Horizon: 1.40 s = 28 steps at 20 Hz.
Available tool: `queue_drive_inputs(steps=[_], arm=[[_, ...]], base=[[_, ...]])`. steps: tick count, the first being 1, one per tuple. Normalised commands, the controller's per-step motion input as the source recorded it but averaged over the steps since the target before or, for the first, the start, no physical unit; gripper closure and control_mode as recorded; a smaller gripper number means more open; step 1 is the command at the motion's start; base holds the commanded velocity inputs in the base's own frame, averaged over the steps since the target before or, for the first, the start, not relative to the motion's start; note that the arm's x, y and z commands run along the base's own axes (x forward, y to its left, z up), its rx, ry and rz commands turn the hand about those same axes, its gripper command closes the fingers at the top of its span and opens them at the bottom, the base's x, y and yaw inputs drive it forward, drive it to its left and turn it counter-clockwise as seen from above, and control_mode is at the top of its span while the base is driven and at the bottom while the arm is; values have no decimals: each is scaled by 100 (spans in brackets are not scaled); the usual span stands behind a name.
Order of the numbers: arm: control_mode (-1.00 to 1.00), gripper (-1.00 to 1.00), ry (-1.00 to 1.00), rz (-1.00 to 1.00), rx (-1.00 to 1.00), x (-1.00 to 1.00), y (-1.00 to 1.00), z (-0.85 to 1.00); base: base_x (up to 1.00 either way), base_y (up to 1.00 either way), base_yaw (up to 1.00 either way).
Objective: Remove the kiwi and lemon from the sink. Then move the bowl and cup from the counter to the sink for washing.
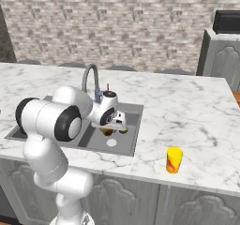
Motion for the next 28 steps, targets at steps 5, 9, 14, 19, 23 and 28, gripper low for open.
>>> queue_drive_inputs(steps=[5, 9, 14, 19, 23, 28], arm=[[-100, 100, 0, 1, 0, -27, 7, 26], [-100, 100, 0, 2, 0, -27, 6, 24], [-100, 100, -1, 4, 0, -27, 8, 26], [-100, 100, -2, 4, 0, -29, 11, 27], [-100, 100, -4, 2, 0, -31, 12, 25], [-100, 100, -2, 0, 0, -33, 16, 21]], base=[[0, 0, 0], [0, 0, 0], [0, 0, 0], [0, 0, 0], [0, 0, 0], [0, 0, 0]])
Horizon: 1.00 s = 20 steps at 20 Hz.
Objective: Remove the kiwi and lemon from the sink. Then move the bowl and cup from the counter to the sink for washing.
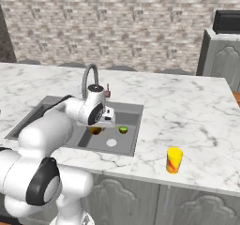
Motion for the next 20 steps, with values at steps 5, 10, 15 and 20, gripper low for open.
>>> queue_drive_inputs(steps=[5, 10, 15, 20], arm=[[-100, 100, -9, 0, 0, -29, 21, 21], [-100, 100, -14, 0, 0, -19, 26, 13], [-100, 100, -11, 0, 0, -15, 29, 8], [-100, 100, -7, 0, 0, -10, 27, 16]], base=[[0, 0, 0], [0, 0, 0], [0, 0, 0], [0, 0, 0]])
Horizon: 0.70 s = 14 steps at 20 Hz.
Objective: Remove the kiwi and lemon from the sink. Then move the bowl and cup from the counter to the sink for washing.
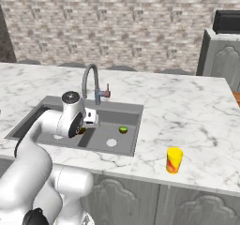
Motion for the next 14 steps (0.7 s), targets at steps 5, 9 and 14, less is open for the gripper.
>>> queue_drive_inputs(steps=[5, 9, 14], arm=[[-100, 100, -2, 0, 0, -12, 29, 29], [-100, 100, 0, 0, 0, -15, 31, 26], [-100, 100, 0, 0, 0, -13, 28, 21]], base=[[0, 0, 0], [0, 0, 0], [0, 0, 0]])
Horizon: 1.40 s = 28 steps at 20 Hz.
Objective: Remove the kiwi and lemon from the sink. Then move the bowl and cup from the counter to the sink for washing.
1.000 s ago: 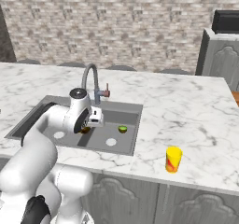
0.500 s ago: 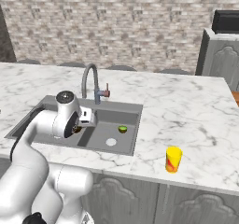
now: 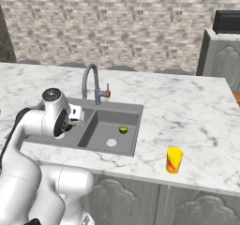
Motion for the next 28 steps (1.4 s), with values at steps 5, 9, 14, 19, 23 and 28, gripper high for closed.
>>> queue_drive_inputs(steps=[5, 9, 14, 19, 23, 28], arm=[[-100, 100, -1, 0, 0, -11, 29, 15], [-100, 100, 0, 0, 2, -8, 29, 12], [-100, 100, -6, 0, 0, -5, 30, 11], [-100, 100, -7, 0, 1, -1, 32, 10], [-100, 100, -14, 0, 0, 0, 32, 9], [-100, 100, -7, 0, 5, 0, 28, 8]], base=[[0, 0, 0], [0, 0, 0], [0, 0, 0], [0, 0, 0], [0, 0, 0], [0, 0, 0]])
